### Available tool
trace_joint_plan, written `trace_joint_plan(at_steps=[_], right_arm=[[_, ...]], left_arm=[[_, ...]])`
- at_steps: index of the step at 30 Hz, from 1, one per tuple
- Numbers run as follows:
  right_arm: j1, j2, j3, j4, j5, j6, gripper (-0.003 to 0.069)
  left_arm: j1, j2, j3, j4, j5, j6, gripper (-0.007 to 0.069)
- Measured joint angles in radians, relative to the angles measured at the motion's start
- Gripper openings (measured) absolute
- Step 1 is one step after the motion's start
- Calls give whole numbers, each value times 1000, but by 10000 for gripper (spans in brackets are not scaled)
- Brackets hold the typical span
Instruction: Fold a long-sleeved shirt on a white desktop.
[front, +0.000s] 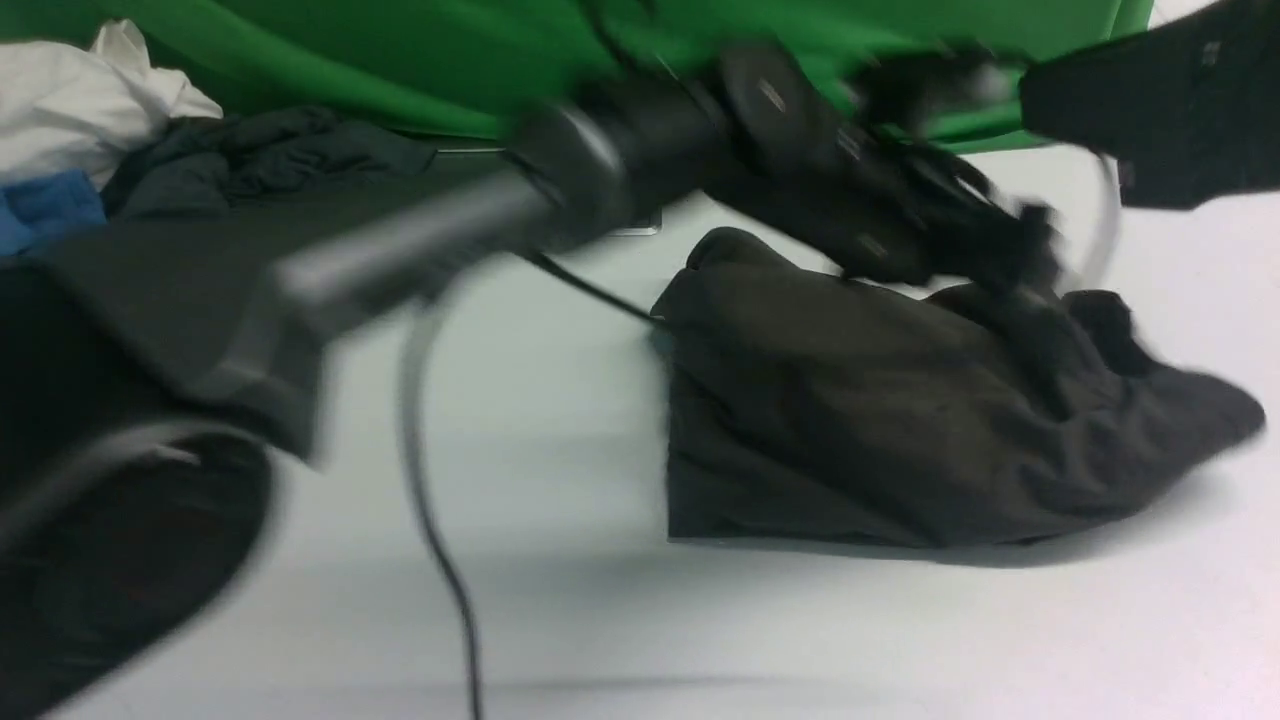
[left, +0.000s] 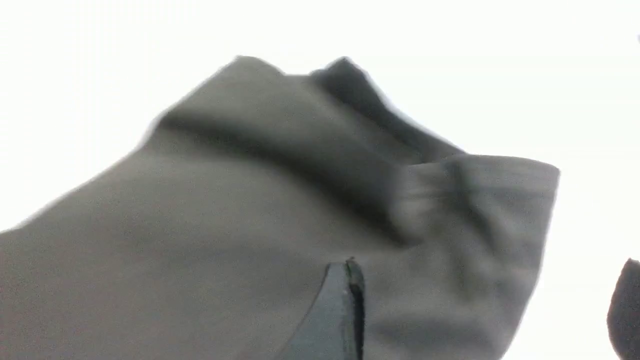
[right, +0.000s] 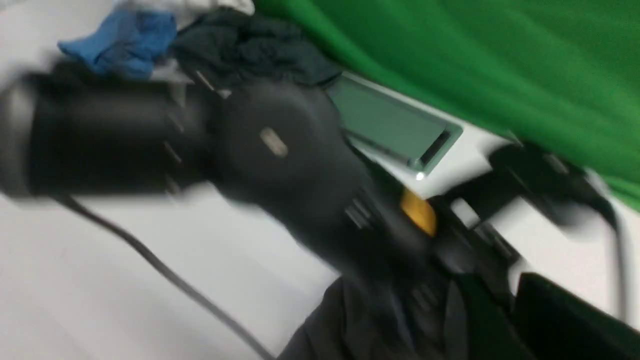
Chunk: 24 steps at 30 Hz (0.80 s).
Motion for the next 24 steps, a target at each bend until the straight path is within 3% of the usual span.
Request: trace_joint_plan(at_steps=[2,5,8,10,13,20,24], right_arm=[[0,-2,0,-13,-8,2,131],[0,10,1,-42,-11,9,162],[-2,56,37,-76,-60,56,220],[-8,85,61,-80,-85,75,244],[-43,215,124,-85,-139,139,286],[-141,536,148,-84,-167,162,295],[-153,692,148,-81,-178,162,295]], left_arm=[[66,-35,-4,140,92,-148,693],[150,-53,2,294,255,-272,693],[228,-52,87,332,306,-318,693],[245,-49,126,295,291,-311,693],[258,-30,262,98,170,-252,693],[255,52,343,-173,58,-66,690],[256,73,340,-250,54,35,612]])
